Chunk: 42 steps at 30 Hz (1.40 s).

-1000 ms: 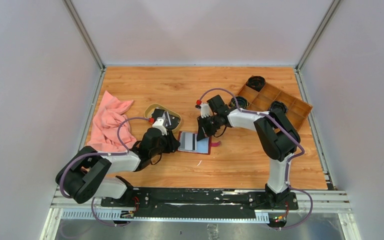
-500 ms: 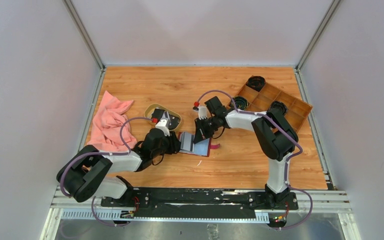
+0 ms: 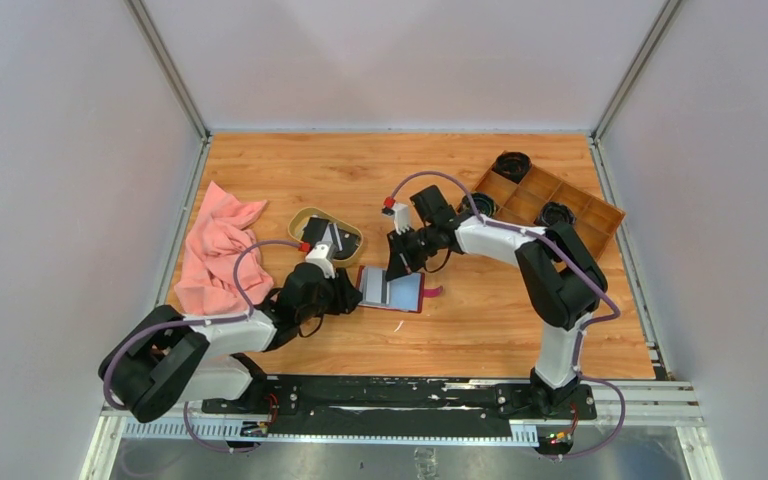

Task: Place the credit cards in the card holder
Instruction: Insert the credit card into the card holder.

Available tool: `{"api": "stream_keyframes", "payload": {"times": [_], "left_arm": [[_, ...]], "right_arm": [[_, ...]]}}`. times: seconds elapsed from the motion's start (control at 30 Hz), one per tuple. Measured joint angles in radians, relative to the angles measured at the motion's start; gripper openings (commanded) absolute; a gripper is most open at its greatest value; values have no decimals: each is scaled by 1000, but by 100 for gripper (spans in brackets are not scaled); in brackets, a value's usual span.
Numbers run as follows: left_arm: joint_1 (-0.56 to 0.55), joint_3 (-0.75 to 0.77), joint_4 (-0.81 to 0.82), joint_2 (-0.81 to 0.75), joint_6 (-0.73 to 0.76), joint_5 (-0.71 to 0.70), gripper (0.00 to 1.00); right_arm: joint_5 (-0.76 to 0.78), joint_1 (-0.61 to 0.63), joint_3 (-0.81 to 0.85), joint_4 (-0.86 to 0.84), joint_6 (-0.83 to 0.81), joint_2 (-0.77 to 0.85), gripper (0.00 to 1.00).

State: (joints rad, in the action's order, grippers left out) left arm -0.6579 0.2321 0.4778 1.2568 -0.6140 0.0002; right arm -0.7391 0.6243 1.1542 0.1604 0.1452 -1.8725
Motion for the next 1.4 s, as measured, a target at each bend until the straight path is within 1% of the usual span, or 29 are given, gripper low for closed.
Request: {"api": "stream_keyframes", "payload": {"times": [0.17, 0.3, 0.5, 0.67, 0.83, 1.1, 1.3, 1.4], "left_arm": [[0, -5, -56, -62, 0, -27, 51], [0, -5, -89, -74, 1, -50, 53], [0, -6, -92, -69, 2, -74, 54], [0, 15, -71, -25, 3, -80, 53], [0, 40, -49, 23, 5, -75, 50], [0, 58, -28, 60, 5, -62, 50], [0, 56, -39, 45, 5, -57, 54], [0, 35, -80, -14, 5, -49, 57]], "right_arm": [[29, 0, 60, 84, -146, 24, 0], [59, 2, 103, 148, -198, -10, 0], [117, 14, 111, 187, -189, -73, 0], [140, 19, 119, 201, -166, -85, 0], [138, 33, 143, 206, -134, -106, 0], [91, 41, 166, 206, -80, -133, 0], [50, 42, 175, 202, -59, -140, 1], [44, 41, 177, 203, -72, -140, 5]]}}
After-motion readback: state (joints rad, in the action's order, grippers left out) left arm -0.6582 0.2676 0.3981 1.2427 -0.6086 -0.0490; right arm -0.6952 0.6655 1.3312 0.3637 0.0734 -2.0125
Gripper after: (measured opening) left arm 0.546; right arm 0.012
